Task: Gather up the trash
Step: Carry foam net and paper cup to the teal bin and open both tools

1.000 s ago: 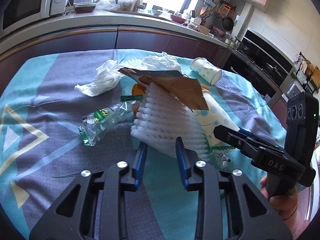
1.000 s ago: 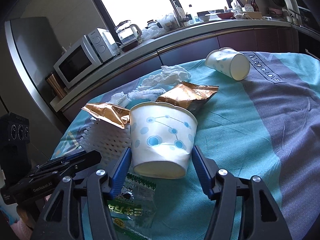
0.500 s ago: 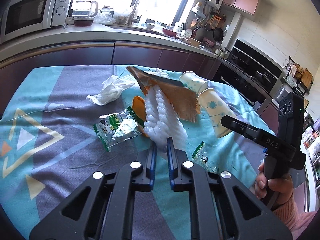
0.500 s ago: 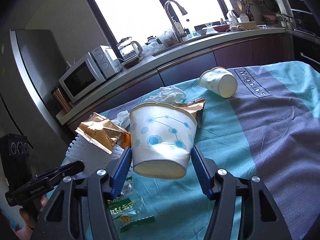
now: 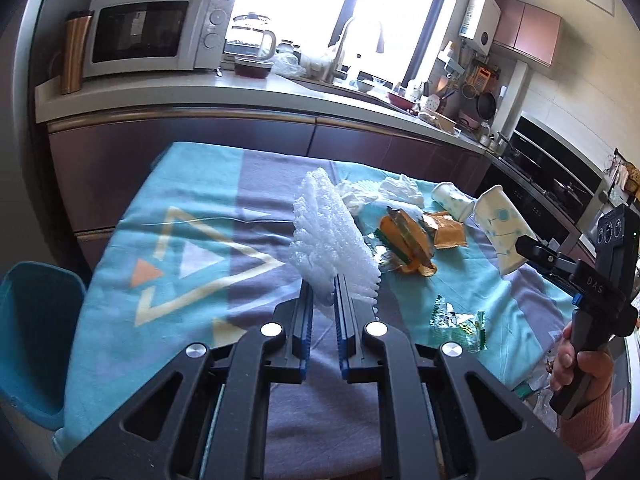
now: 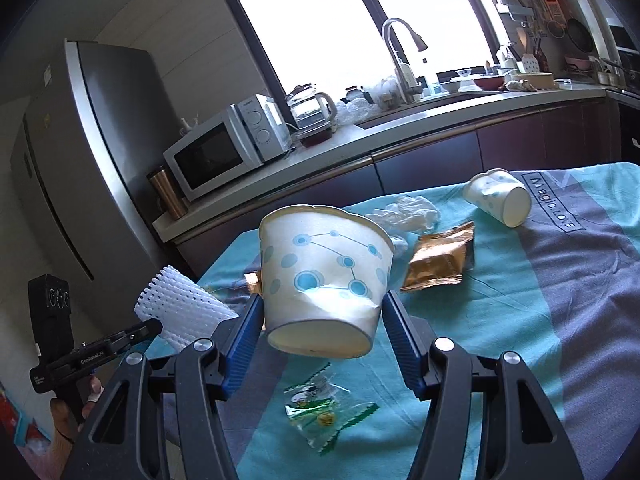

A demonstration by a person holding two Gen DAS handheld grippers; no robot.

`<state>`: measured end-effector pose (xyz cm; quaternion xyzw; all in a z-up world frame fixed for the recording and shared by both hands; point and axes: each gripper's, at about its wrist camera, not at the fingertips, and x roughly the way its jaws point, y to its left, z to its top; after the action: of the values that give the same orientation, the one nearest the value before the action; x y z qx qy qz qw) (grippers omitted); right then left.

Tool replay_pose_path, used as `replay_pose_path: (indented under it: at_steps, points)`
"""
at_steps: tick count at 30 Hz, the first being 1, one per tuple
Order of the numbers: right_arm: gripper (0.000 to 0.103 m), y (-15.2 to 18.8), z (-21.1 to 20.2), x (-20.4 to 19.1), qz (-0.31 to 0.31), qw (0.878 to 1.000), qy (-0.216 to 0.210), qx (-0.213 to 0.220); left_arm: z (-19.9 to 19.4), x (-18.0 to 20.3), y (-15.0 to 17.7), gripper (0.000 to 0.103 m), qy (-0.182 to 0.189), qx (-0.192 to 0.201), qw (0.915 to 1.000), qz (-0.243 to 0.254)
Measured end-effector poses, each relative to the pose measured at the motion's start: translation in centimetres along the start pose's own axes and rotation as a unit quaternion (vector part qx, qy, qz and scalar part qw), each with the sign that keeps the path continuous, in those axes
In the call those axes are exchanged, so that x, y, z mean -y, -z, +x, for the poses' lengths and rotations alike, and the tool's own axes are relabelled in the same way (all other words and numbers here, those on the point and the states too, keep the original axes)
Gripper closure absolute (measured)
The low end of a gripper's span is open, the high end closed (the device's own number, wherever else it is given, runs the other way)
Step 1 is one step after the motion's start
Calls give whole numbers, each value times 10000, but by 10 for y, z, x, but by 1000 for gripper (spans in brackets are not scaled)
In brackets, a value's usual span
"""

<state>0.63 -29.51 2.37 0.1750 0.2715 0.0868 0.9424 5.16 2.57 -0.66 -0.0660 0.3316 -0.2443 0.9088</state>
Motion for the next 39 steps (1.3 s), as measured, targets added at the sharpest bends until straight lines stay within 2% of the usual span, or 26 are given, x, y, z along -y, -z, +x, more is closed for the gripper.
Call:
replay_pose_path:
  at_steps: [5, 10, 16, 20, 23, 29, 39]
  points:
    - [44, 0, 15, -56, -591, 9967, -542, -146, -36, -39, 3, 92, -429, 193, 9987, -216]
    - [44, 5, 51, -111, -1051, 9863, -1167, -509, -76, -87, 10, 92, -1001, 406, 9925, -568]
    - [44, 13, 107, -184, -1577, 9626, -1895, -1127, -127, -152, 25, 92, -1812, 634, 9762, -1013]
    - [44, 22, 138, -234, -1990, 9445, -2192, -1427, -141, -194, 38, 92, -2338, 531, 9623, -1284]
    - [44, 28, 164, -263, -2143, 9337, -2317, -1693, -140, -220, 48, 92, -2557, 392, 9546, -1476]
    - [44, 51, 212, -308, -2349, 9167, -2335, -2236, -123, -252, 63, 92, -2769, 126, 9462, -1670]
    - [43, 86, 269, -349, -2432, 9010, -2011, -2976, -95, -286, 74, 90, -2873, -185, 9369, -1983]
